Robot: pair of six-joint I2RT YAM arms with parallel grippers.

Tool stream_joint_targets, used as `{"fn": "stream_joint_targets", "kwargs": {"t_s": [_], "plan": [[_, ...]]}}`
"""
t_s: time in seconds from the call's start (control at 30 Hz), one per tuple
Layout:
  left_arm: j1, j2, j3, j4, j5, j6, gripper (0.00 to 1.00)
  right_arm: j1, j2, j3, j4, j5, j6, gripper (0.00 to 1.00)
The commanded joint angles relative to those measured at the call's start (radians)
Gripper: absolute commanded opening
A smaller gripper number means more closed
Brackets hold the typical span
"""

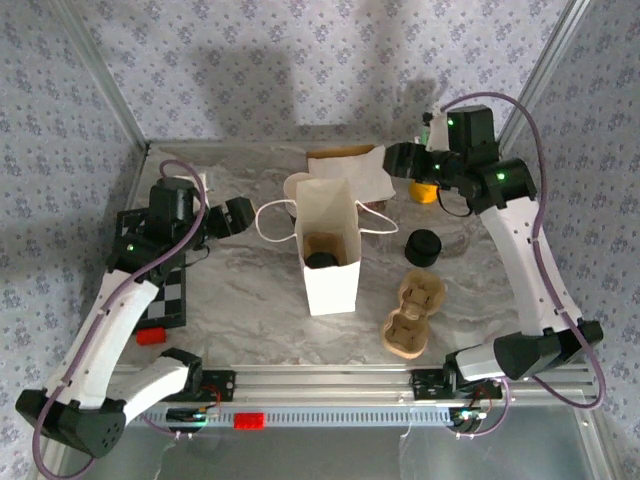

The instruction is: Pack the takeout coffee

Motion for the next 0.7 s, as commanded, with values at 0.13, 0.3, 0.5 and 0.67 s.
{"fn": "stream_joint_targets", "kwargs": {"t_s": [0.13, 0.3, 0.5, 0.67], "plan": [[-0.001, 0.058, 0.104, 0.024, -0.024, 0.035, 0.86, -0.073, 0.156, -0.155, 0.017, 0.071, 0.128, 0.6], [0.011, 0.076, 0.112, 0.041, -0.064, 0.038, 0.87, -0.079, 0.294, -0.17, 0.112, 0.086, 0.174, 0.47], [0.043, 0.105, 0.112, 0.057, -0.059, 0.032, 0.87, -0.084, 0.476, -0.061, 0.135, 0.138, 0.167, 0.4], [0.055, 0.112, 0.11, 0.061, -0.07, 0.048, 0.87, -0.083, 0.535, -0.045, 0.171, 0.18, 0.192, 0.43]]}}
